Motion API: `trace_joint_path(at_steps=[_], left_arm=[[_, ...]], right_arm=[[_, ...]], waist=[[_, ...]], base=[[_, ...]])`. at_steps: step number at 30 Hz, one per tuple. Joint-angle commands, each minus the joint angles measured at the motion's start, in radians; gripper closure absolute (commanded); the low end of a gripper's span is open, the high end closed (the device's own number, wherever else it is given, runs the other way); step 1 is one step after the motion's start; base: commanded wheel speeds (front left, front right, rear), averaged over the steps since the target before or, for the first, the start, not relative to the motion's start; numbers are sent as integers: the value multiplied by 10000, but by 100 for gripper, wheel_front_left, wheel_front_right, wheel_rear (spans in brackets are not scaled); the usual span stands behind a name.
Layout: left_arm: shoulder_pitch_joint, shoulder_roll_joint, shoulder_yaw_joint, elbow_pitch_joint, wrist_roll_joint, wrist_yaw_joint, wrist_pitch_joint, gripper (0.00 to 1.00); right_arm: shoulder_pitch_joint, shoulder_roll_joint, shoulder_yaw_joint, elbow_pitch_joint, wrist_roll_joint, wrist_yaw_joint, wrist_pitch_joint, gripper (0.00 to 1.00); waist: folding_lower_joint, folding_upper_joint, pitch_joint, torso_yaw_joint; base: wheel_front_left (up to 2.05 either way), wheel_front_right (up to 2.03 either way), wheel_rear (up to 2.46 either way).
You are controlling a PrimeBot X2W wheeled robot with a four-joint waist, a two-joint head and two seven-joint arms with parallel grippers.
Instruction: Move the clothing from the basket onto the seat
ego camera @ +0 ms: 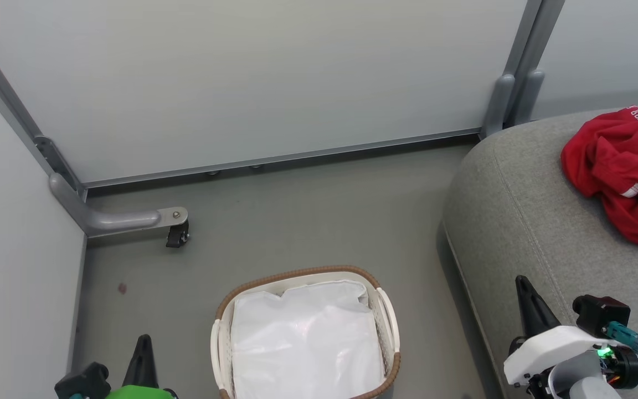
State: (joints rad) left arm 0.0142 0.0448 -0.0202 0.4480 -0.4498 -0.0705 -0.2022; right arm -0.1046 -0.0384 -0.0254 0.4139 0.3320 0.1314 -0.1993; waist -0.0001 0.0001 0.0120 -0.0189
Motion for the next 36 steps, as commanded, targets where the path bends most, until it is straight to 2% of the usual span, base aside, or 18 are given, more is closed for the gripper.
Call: trace_joint_path(at_steps=[1, 16, 36], left_arm=[[-257, 25, 95, -248, -444, -50, 94, 100], [-474, 35, 345, -638, -2745, -171, 711, 100], [-716, 47, 637, -1052, -5261, -300, 1409, 100]], right_arm=[[-129, -47, -61, -239, 481, -1, 95, 100], [-98, -68, -214, -573, 3018, -3, 700, 100], [-90, -91, -412, -905, 5784, -5, 1393, 100]], waist=[[1, -1, -1, 3], [1, -1, -12, 28], [1, -1, -28, 61]], base=[[0, 0, 0], [0, 0, 0], [0, 0, 0]])
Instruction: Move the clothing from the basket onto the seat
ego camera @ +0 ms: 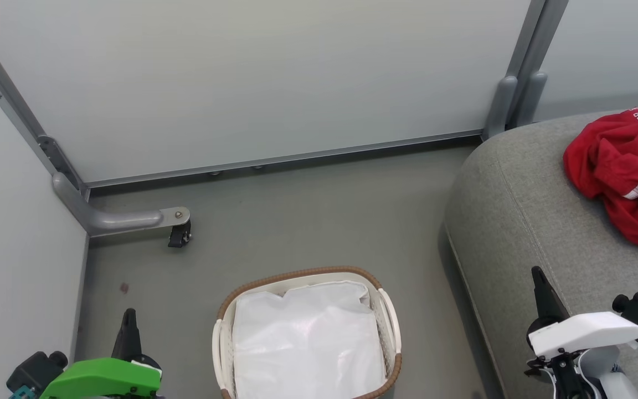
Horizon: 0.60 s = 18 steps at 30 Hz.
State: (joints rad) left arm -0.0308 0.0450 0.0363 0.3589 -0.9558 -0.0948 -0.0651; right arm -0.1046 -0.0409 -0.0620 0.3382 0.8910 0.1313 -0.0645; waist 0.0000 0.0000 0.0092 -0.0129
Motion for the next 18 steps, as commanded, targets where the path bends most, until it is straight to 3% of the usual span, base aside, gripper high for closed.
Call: trace_joint_path(at_steps=[1, 18], left_arm=[[-272, 46, 83, -176, -302, -57, 64, 100], [-445, 56, 281, -463, -2080, -149, 561, 100]], right_arm=[[-90, -68, -54, -161, 306, -3, 72, 100], [-84, -84, -190, -394, 2271, -5, 566, 100]], waist=[[0, 0, -1, 2], [0, 0, -14, 30]], base=[[0, 0, 0], [0, 0, 0]])
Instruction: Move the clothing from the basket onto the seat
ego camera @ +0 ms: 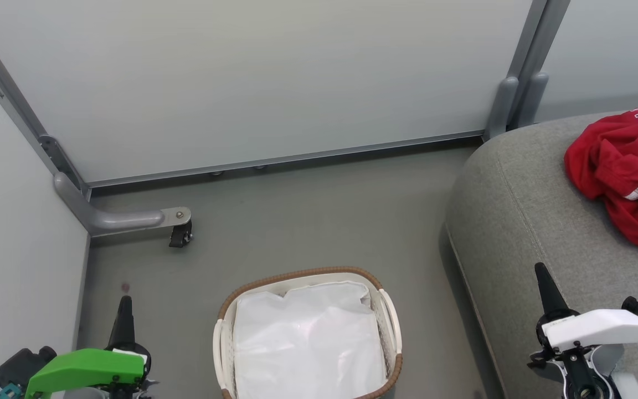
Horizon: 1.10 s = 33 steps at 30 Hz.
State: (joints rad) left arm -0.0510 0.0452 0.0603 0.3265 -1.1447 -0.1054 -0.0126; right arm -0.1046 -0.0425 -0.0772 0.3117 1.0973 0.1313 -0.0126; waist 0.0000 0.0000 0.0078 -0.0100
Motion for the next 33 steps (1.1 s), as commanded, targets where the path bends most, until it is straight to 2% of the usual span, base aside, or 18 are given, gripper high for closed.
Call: trace_joint_path(at_steps=[1, 33], left_arm=[[-251, 55, 56, -155, -301, -50, 65, 100], [-520, 70, 372, -583, -3036, -198, 839, 100]], right_arm=[[-84, -70, -47, -143, 320, -5, 71, 100], [-70, -91, -263, -490, 3344, -8, 835, 100]], waist=[[0, 0, -1, 3], [0, 0, -27, 57]], base=[[0, 0, 0], [0, 0, 0]])
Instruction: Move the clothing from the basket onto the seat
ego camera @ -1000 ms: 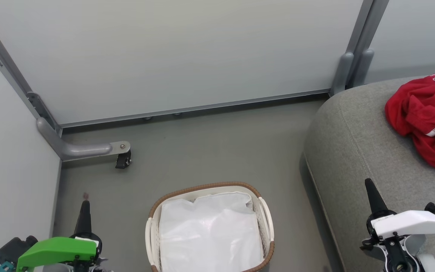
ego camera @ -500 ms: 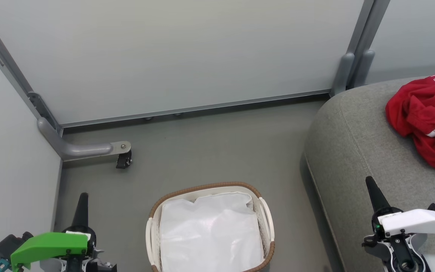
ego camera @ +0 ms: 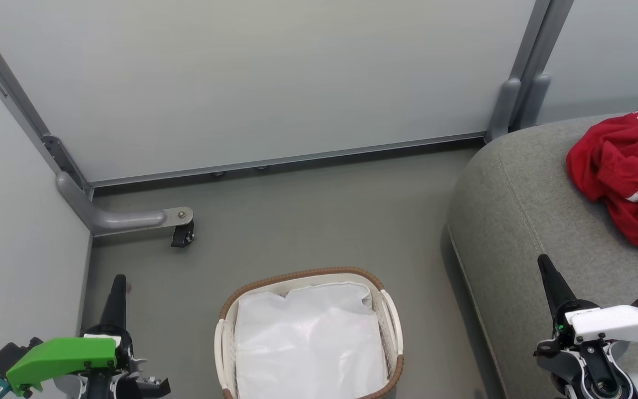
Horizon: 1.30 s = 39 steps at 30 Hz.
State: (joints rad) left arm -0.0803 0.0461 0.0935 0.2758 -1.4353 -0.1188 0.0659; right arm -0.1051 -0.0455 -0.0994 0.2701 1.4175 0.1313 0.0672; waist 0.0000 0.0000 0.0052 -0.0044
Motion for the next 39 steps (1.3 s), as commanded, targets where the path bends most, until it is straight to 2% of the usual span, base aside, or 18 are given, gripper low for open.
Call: trace_joint_path(at_steps=[1, 25, 39], left_arm=[[-229, 61, 48, -90, -216, -70, 65, 100], [-360, 70, 232, -334, -1798, -152, 508, 100], [-340, 69, 230, -321, -1790, -152, 518, 100]], right_arm=[[-64, -61, -47, -85, 230, -8, 65, 100], [-42, -77, -168, -284, 1970, -7, 506, 100], [-40, -76, -167, -279, 1968, -7, 503, 100]], waist=[[0, 0, -1, 3], [0, 0, -20, 42], [0, 0, -21, 44]], base=[[0, 0, 0], [0, 0, 0], [0, 0, 0]])
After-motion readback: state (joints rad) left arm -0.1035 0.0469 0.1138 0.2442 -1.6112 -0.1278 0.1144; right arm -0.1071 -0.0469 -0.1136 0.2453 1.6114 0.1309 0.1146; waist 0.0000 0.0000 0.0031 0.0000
